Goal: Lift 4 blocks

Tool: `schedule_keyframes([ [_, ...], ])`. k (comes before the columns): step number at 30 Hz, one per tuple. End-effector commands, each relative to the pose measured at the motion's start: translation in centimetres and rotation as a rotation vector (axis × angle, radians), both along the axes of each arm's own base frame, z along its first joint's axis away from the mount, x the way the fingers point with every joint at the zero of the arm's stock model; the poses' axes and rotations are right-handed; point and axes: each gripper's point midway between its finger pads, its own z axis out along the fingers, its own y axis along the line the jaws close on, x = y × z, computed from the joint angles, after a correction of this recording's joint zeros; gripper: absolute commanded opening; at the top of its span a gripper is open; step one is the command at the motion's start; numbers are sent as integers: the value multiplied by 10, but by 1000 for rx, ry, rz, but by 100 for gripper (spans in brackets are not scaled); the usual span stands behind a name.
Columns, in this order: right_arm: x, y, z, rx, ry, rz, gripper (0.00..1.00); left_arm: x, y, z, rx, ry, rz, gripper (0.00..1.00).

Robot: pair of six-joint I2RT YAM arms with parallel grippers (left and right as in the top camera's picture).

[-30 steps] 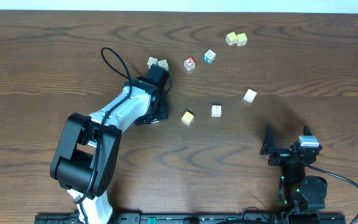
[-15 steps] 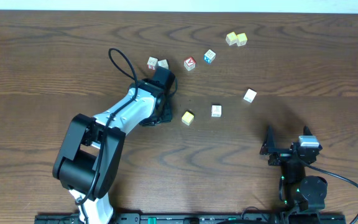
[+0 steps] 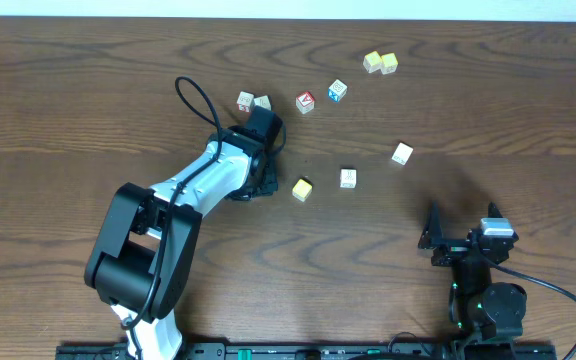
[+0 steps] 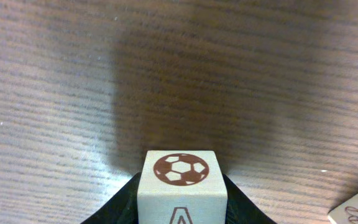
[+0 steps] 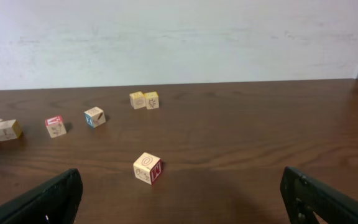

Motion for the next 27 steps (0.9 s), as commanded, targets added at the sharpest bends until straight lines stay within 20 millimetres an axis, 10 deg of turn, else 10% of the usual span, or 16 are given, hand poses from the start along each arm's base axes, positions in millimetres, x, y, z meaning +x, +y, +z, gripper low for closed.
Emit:
schedule_keyframes([
  [1,0,-4,0,-12,0,-17,99,5,-1,2,0,-15,-4,32],
  [11,0,-4,0,-12,0,-17,99,-3,-6,1,12,3,-104,27],
  [27,0,-4,0,-12,0,-17,99,-21,-71,5,-112,-13,-255,27],
])
